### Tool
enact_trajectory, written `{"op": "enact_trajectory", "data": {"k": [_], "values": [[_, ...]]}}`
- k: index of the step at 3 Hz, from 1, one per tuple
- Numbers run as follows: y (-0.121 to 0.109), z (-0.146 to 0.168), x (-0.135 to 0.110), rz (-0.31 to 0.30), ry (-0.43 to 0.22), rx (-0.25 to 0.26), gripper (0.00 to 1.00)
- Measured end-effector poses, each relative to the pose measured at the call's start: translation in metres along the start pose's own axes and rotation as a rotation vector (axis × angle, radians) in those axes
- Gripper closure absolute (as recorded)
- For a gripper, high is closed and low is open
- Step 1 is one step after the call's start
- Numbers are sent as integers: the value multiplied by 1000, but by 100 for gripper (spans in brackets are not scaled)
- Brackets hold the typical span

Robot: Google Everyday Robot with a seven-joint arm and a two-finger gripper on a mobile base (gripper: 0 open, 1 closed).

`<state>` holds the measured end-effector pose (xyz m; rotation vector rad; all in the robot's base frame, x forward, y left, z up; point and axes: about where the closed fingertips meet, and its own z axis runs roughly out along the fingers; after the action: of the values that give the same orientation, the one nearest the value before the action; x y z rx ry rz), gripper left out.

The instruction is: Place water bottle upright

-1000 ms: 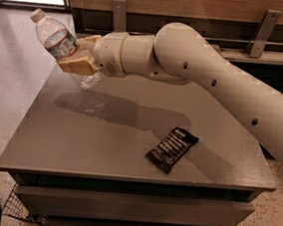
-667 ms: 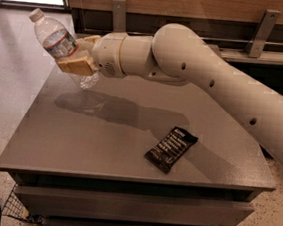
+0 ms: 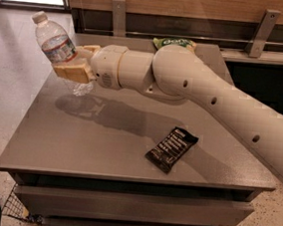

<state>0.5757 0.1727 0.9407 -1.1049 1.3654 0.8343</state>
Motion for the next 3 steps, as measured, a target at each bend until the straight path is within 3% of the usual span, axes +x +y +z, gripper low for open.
{"op": "enact_trajectory", "data": {"k": [1, 2, 3], "values": [[23, 3, -4, 49, -19, 53, 100], [35, 9, -6, 53, -3, 72, 100], [45, 26, 8, 83, -1, 67, 100]]}}
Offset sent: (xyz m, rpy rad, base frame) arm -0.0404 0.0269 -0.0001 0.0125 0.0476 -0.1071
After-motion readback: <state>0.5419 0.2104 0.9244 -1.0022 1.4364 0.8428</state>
